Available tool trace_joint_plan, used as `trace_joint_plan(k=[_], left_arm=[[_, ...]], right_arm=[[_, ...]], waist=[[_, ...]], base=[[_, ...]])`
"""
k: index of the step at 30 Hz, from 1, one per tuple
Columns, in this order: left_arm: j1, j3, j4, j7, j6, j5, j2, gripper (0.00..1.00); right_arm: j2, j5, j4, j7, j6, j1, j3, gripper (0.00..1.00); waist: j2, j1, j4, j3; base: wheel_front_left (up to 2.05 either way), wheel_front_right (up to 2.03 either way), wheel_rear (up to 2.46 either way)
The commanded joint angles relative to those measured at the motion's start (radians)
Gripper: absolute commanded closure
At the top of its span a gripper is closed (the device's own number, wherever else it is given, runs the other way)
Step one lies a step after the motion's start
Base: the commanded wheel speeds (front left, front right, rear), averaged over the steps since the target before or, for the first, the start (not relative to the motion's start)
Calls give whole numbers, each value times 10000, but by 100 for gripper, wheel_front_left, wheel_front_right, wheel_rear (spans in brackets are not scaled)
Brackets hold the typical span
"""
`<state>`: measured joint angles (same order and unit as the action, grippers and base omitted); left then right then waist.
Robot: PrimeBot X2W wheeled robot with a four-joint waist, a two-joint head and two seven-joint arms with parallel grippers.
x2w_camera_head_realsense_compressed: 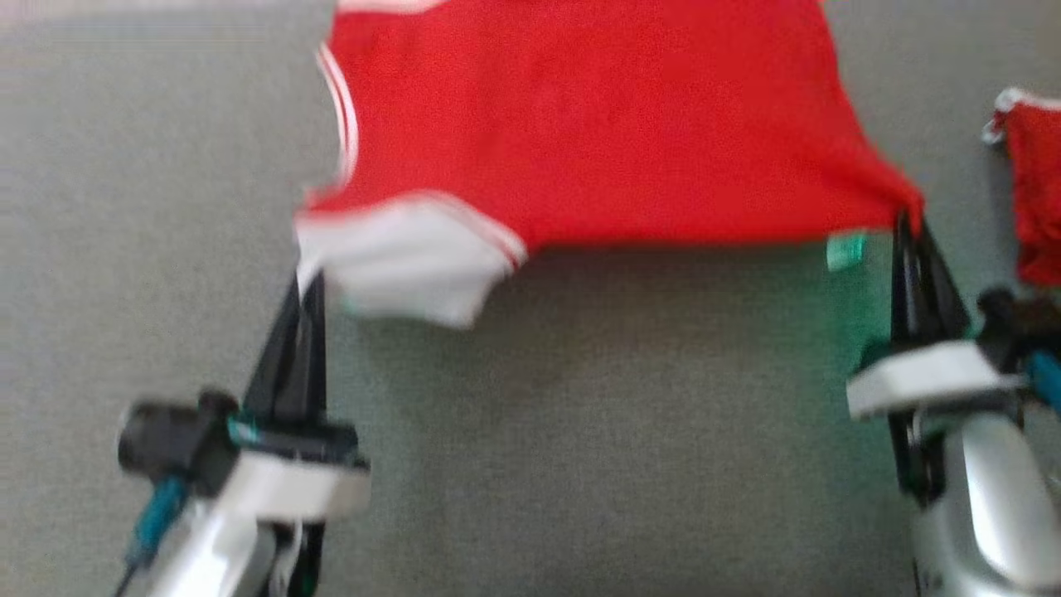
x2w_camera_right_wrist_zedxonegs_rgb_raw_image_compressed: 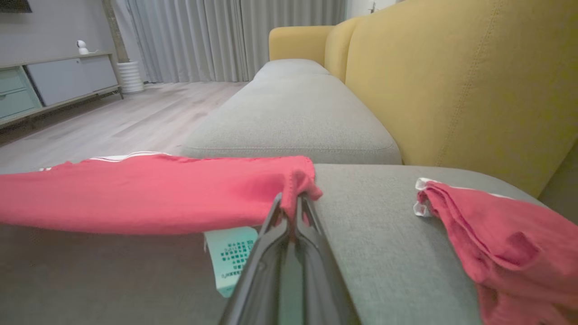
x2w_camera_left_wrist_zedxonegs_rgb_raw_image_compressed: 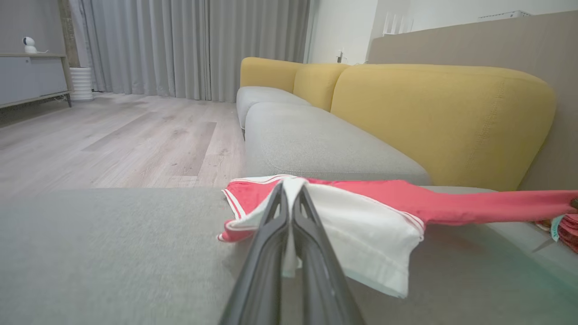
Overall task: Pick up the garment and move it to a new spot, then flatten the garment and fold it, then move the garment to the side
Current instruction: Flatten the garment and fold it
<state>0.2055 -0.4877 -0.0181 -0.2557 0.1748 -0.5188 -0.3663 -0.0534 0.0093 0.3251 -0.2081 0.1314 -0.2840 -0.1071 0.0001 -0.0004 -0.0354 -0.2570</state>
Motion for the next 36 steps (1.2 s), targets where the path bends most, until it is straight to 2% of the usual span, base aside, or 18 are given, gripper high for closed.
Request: trace_joint_plan(k=[1, 8, 16, 24, 28, 36], left_arm=[[-194, 341, -570, 32, 165, -71, -350, 100], [-2440, 90, -1807, 688, 876, -199, -864, 100], [-3605, -218, -2627, 1521, 1076, -417, -1374, 100], [-3330, -689, -1693, 2071, 610, -703, -1264, 100], [-2969, -799, -1325, 2232, 410, -690, -1248, 100], [-1097, -1084, -570, 2974, -377, -483, -1237, 100]], right_arm=[[31, 142, -557, 159, -7, 372, 168, 100], [31, 223, -2206, 1489, -7, 2676, -44, 100], [31, 377, -3599, 3074, -7, 4182, 93, 100], [32, 52, -2994, 4339, -7, 3950, 373, 100], [32, -37, -2627, 4642, -7, 3565, 398, 100], [32, -102, -2056, 5576, -7, 2543, 372, 100]], waist=[[-1, 4, 54, 993], [-1, 4, 118, 2197], [-1, 4, 151, 2459], [-1, 4, 153, 2291], [-1, 4, 156, 2205], [-1, 4, 82, 1949]], base=[[0, 0, 0], [0, 0, 0], [0, 0, 0], [0, 0, 0], [0, 0, 0], [0, 0, 0]])
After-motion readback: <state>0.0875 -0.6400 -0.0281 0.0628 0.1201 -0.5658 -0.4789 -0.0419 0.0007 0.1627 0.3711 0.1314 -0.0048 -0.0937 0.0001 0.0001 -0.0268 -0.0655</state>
